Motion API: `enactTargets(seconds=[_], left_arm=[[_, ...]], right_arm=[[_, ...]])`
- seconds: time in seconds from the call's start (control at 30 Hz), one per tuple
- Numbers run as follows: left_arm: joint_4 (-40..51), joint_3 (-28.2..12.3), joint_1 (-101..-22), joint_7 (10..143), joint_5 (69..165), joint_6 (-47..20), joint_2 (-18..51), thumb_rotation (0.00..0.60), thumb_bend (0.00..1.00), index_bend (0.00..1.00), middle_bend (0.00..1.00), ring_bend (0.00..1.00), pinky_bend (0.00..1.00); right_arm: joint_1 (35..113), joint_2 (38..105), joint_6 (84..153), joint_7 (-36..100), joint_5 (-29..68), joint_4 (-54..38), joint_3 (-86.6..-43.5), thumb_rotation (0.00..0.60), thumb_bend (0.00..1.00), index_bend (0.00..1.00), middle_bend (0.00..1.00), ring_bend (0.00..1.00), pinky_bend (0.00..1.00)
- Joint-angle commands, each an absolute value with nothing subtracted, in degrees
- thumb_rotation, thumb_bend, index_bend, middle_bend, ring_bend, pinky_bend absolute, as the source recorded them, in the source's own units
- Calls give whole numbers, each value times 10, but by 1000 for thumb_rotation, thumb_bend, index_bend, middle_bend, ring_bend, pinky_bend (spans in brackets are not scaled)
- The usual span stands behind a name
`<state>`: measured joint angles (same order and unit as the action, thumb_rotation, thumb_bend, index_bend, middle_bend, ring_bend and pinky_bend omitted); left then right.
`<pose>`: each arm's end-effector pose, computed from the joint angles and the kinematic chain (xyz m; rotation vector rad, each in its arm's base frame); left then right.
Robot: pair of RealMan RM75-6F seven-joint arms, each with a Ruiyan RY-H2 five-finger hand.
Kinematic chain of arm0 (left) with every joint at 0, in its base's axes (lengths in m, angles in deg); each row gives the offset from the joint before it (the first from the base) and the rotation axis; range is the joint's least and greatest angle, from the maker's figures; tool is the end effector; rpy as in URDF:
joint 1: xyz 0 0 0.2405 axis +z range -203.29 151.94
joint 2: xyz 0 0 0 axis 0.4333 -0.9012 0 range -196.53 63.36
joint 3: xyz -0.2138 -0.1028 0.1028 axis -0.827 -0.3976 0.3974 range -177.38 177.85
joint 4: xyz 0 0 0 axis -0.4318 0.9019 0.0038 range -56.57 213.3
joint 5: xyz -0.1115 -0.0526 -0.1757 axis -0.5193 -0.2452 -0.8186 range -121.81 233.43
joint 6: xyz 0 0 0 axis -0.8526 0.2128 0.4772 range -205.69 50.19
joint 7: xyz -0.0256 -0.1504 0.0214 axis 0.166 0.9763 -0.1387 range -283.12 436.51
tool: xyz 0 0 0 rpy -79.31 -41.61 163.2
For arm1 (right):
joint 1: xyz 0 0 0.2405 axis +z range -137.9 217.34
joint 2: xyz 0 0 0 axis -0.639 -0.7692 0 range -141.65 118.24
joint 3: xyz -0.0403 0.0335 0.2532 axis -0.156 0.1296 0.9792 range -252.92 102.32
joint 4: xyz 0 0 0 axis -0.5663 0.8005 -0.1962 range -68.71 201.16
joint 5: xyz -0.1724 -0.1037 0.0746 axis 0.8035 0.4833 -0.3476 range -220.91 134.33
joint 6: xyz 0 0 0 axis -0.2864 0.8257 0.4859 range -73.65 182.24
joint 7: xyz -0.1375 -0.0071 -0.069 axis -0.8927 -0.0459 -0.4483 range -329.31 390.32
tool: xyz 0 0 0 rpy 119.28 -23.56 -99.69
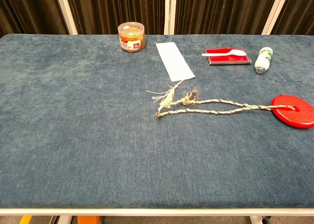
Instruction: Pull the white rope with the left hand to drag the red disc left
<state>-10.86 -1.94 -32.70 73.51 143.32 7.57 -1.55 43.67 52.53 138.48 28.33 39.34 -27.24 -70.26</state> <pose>-0.3142 0.2019 0.1534 -1.4571 -0.7996 -0.8735 -0.3195 -0.1941 0.1603 1.3209 -0.9108 0.8720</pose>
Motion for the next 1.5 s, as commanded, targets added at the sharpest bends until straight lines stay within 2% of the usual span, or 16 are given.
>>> enactTargets(seconds=[0.03, 0.3, 0.53, 0.73, 1.07, 1.27, 1.5], left_arm=[[-108, -18, -326, 735, 1433, 75, -16, 600, 59, 186, 144, 0, 142], [-124, -12, -352, 733, 1475, 55, -20, 600, 59, 186, 144, 0, 144], [-162, -9, -420, 720, 1532, -17, -10, 600, 59, 186, 144, 0, 146], [-190, -19, -497, 712, 1551, -109, 40, 600, 59, 186, 144, 0, 146], [-166, -48, -634, 610, 1565, -268, 149, 600, 59, 186, 144, 0, 145], [-126, -74, -687, 607, 1528, -317, 201, 600, 59, 185, 144, 0, 145], [-67, -82, -736, 619, 1505, -346, 258, 600, 63, 185, 144, 0, 145]], right_arm=[[437, 525, 1384, 282, 393, -274, -703, 600, 189, 0, 0, 0, 0], [439, 525, 1381, 284, 388, -273, -700, 600, 188, 0, 0, 0, 0], [436, 518, 1385, 288, 385, -266, -698, 600, 188, 0, 0, 0, 0], [434, 516, 1383, 302, 374, -258, -694, 600, 189, 0, 0, 0, 0], [429, 513, 1380, 320, 358, -244, -690, 600, 189, 0, 0, 0, 0], [426, 517, 1385, 334, 358, -231, -687, 600, 189, 0, 0, 0, 0], [423, 518, 1389, 346, 356, -221, -684, 600, 189, 0, 0, 0, 0]])
